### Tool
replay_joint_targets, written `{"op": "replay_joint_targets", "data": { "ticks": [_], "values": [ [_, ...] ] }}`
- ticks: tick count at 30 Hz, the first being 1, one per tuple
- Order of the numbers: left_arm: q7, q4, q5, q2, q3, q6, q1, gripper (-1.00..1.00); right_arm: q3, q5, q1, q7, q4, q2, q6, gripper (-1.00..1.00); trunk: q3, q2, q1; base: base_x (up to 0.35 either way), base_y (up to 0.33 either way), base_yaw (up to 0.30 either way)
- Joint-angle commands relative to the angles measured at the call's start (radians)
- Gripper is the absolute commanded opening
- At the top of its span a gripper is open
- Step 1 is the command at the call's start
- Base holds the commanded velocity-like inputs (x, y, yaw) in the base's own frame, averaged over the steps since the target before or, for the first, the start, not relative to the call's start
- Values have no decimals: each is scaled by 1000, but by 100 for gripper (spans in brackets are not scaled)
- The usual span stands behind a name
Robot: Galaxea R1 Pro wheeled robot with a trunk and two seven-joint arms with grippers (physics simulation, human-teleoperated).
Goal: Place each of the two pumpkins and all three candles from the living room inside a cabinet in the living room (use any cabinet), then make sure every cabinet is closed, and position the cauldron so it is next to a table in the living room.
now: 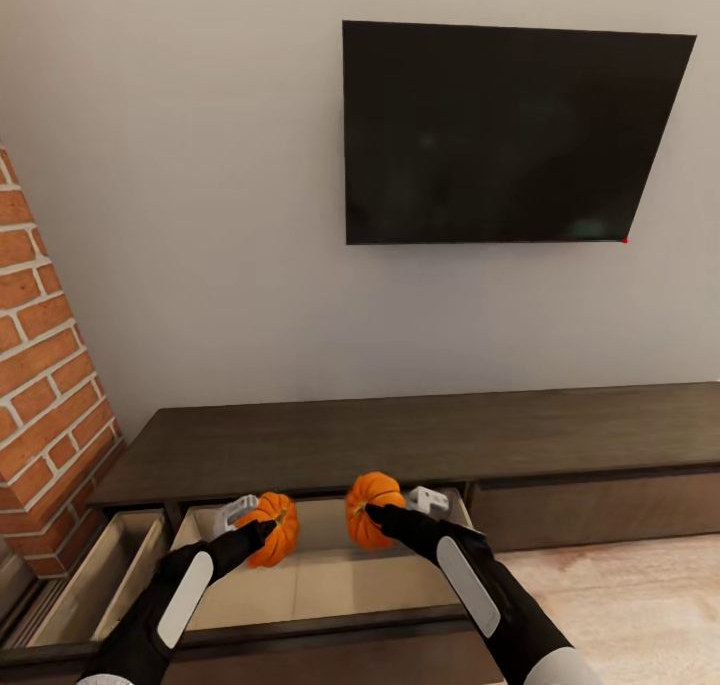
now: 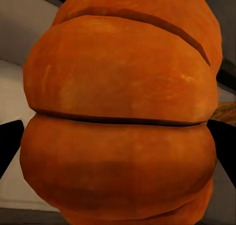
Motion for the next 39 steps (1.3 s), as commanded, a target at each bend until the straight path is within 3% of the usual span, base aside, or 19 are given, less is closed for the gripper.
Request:
{"op": "replay_joint_targets", "data": {
  "ticks": [1, 6, 9, 13, 17, 23, 27, 39],
  "values": [
    [25, 1, -3, -19, 0, 4, -3, -100, 3, -13, -2, -28, 1, 1, 1, -100, -1, -1, 0, 0, 0, 0],
    [62, 12, -104, -65, -5, -13, -13, -100, 7, -10, -9, -54, 46, 3, -28, -100, -1, -1, 0, 0, 0, 0],
    [66, 37, -126, -76, -6, -51, -16, -100, 39, -10, -17, -58, 110, 11, -78, -100, -1, -1, 0, 0, 0, 0],
    [67, 88, -135, -81, -6, -79, -35, -100, 77, -11, -51, -59, 231, 53, -161, -100, -1, -1, 0, 0, 0, 0],
    [67, 98, -136, -81, -6, -86, -39, -100, 83, -10, -63, -59, 284, 66, -197, -100, -1, -1, 0, 0, 0, 0],
    [67, 128, -138, -81, -7, -151, -41, -100, 85, -10, -65, -59, 320, 72, -254, -100, -1, -1, 0, 0, 0, 0],
    [67, 130, -138, -79, -10, -155, -46, -100, 85, -10, -65, -60, 349, 73, -288, -100, -1, -1, 0, 0, 0, 0],
    [117, 130, -148, -71, -11, -154, -48, -100, 84, -12, -65, -87, 358, 72, -294, -100, -1, -1, 0, 0, 0, 0]
  ]
}}
